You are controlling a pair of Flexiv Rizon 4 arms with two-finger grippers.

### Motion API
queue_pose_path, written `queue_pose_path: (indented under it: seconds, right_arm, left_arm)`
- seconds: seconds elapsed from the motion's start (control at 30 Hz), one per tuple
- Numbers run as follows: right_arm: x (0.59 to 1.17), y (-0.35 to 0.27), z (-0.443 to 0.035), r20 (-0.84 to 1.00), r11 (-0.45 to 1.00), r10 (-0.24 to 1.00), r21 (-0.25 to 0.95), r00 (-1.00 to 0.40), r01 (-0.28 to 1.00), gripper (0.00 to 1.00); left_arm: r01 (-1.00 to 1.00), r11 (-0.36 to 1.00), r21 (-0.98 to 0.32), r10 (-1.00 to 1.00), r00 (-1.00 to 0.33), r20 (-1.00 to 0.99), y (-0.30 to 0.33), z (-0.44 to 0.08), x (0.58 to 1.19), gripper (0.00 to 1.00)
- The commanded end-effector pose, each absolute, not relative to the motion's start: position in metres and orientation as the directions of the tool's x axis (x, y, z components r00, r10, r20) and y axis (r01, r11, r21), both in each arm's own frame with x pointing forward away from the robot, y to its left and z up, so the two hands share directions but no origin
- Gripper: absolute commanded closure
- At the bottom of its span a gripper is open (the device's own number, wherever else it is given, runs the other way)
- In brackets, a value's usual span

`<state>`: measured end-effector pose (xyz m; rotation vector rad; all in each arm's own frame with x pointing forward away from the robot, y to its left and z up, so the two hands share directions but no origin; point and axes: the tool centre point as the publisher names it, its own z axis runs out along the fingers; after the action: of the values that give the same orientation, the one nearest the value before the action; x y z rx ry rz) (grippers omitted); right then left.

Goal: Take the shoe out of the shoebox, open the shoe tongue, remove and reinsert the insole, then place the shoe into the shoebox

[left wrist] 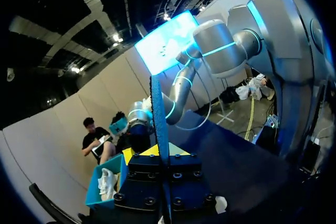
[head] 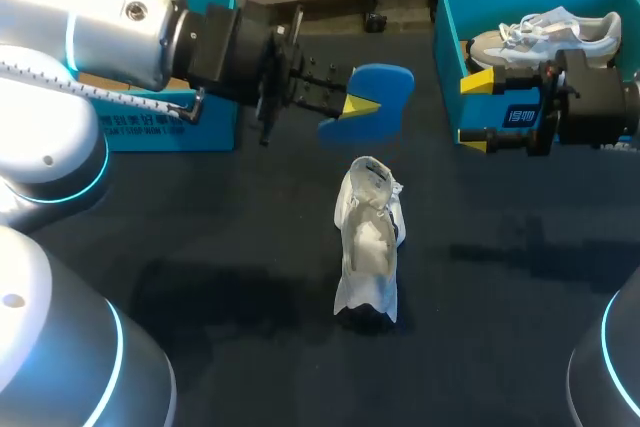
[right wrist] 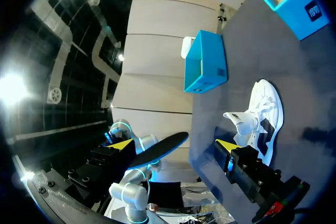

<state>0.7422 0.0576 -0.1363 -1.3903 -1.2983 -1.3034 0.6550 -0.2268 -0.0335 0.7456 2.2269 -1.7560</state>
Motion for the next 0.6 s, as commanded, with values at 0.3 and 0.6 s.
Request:
queue_pose_path:
  seconds: [0.3, 0.6]
  right_arm:
    - [0.742, 0.059, -0.137, 0.987, -0.143, 0.149, 0.085, -0.064, 0.986, 0.00]
    - [0.742, 0.059, -0.137, 0.987, -0.143, 0.149, 0.085, -0.064, 0.986, 0.00]
  left_arm:
    - [0.721, 0.089, -0.687, 0.282, -0.679, -0.677, -0.210, -0.059, 0.653, 1.00]
    - [0.959, -0.010, -0.283, 0.200, -0.276, -0.940, -0.199, -0.098, 0.651, 1.00]
